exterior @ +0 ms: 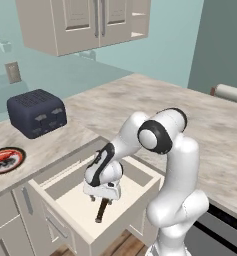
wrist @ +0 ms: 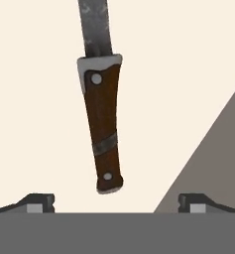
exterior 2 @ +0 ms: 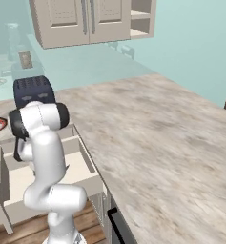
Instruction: Pick up the knife from the drawer and place it on the cutting board. Then place the meat from the plate to the cutting board.
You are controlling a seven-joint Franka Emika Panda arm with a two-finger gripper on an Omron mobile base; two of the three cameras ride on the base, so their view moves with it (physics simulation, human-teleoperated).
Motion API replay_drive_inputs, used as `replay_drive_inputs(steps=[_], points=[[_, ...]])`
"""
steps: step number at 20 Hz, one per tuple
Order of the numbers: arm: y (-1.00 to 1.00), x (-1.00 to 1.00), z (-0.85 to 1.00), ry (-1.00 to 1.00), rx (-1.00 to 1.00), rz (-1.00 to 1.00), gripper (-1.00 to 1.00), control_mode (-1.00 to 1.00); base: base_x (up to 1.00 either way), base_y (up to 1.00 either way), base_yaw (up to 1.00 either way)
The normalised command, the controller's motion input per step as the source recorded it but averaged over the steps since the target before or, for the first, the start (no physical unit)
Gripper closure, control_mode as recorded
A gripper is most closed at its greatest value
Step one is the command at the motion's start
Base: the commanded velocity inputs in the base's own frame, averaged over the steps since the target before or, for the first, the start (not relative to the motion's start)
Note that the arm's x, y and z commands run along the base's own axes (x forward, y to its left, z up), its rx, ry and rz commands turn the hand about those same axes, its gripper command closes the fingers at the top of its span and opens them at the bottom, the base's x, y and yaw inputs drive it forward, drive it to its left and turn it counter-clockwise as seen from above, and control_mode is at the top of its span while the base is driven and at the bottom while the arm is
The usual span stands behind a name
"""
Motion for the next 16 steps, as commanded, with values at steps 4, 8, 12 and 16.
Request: replay_drive_inputs(steps=[4,8,12,16], points=[[0.04,0.19,-0.2,-0.07,-0.03,0.0,-1.0,-1.0,0.0,0.0,0.0],[0.0,0.11,-0.28,-0.06,-0.03,0.0,-1.0,-1.0,0.0,0.0,0.0],[0.0,0.01,-0.19,0.0,0.0,0.02,-1.0,-1.0,0.0,0.0,0.0],[0.0,0.0,-0.16,0.0,0.0,0.02,-1.0,-1.0,0.0,0.0,0.0]])
